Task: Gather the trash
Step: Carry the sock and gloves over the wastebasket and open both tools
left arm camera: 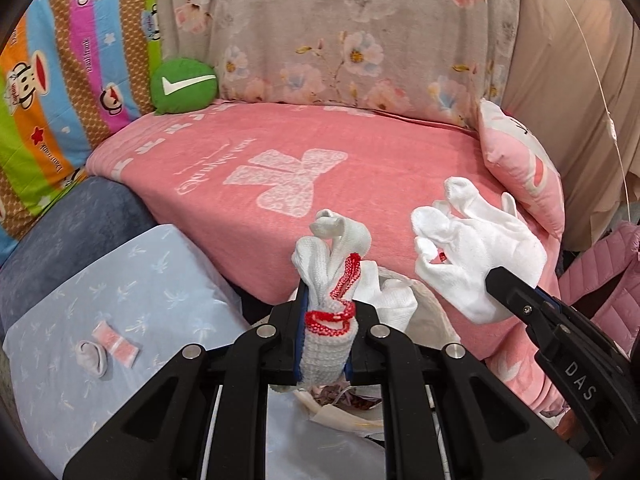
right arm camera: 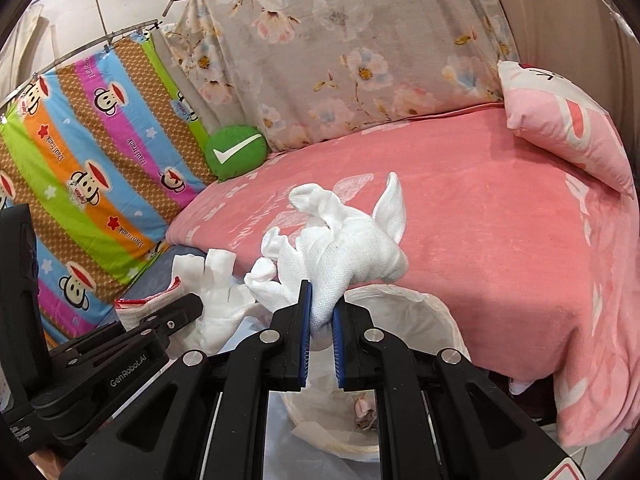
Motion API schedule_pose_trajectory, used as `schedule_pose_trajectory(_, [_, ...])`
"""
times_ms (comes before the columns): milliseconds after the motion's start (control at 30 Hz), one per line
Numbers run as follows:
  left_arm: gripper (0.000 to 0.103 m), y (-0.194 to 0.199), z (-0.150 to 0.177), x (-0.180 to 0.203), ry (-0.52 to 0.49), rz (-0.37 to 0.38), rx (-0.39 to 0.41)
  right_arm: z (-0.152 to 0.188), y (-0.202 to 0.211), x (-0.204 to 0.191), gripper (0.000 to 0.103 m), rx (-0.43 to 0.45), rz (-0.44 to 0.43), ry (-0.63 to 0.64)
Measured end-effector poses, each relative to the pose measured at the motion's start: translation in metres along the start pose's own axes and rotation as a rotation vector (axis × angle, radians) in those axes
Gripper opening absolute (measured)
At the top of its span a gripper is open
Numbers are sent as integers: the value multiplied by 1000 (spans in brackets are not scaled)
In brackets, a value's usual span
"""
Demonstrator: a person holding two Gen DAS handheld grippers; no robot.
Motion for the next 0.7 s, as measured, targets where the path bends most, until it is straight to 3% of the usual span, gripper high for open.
schedule_pose_trajectory(200, [18,-9,0,17,-12,34,-29,0,2,11,9,3,16,-14])
schedule_pose_trajectory(267, [32,-11,0,17,-4,30,-38,0,1,14,9,3,18,-18])
schedule_pose_trajectory(333, [56,-10,0,15,6,16,-28,1,1,14,9,2,17,-19])
schedule_pose_trajectory(400, [63,-6,-2,14,9,3,-8,0,0,15,9,1,16,-17])
schedule_pose_trajectory(700, [64,-5,-4,9,14,-23,-5,1,-6,5,14,-7,3,-2])
Point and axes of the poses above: each gripper's, at about its wrist camera, not at the fingertips, and y roughly against the way its jaws point, x to its right, z to its underside, the point moved 8 cm from there along -y, roughly the way its jaws point, and after that the axes turned 2 degrees about z, right-handed, at the moved point
